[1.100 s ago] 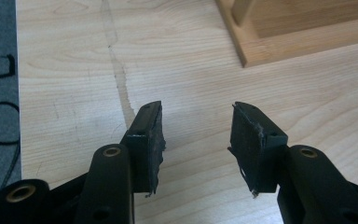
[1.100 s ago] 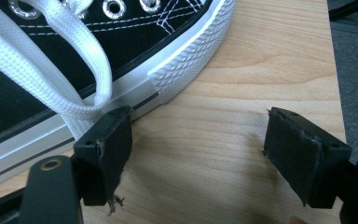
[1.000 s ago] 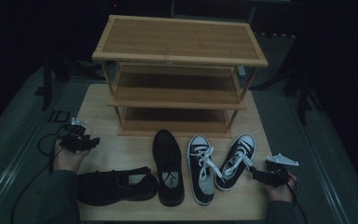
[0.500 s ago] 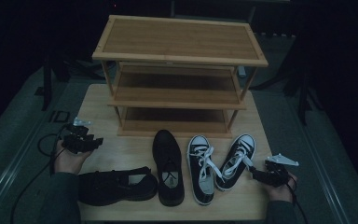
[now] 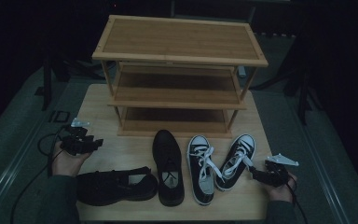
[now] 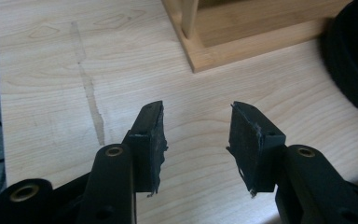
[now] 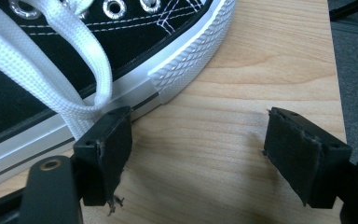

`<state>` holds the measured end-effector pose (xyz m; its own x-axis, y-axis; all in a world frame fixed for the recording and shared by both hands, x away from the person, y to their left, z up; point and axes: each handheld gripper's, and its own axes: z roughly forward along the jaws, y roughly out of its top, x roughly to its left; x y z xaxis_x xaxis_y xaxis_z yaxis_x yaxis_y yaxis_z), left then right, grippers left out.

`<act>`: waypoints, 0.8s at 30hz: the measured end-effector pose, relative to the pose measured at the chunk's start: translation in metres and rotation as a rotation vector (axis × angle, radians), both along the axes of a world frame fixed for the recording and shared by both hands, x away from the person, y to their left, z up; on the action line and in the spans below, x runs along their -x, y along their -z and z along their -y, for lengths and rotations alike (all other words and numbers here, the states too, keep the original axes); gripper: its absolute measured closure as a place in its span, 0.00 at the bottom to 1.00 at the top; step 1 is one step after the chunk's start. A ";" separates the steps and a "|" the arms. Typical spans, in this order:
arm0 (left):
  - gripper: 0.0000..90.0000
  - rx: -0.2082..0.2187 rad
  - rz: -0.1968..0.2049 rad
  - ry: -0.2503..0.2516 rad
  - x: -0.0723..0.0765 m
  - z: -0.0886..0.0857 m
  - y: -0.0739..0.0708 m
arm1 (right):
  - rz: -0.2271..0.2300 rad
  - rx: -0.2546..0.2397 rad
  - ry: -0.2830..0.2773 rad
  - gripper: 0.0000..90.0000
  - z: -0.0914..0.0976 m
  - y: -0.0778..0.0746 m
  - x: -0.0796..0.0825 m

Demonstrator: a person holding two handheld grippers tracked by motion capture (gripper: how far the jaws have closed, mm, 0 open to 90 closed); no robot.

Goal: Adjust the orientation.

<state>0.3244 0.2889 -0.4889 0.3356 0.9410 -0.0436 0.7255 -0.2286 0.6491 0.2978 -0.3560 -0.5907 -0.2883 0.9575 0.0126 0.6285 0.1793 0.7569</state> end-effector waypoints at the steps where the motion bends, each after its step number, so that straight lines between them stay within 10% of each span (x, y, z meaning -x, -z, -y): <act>1: 0.62 0.002 -0.001 0.005 0.002 0.000 -0.001 | 0.000 0.000 0.000 0.26 0.000 0.000 0.000; 24: 0.61 0.016 -0.008 0.063 0.021 0.010 -0.010 | 0.000 0.000 0.000 0.26 0.000 0.000 0.000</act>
<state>0.3030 0.2791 -0.4794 0.3935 0.9173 -0.0611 0.7152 -0.2637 0.6473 0.2978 -0.3560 -0.5907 -0.2882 0.9575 0.0126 0.6285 0.1792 0.7569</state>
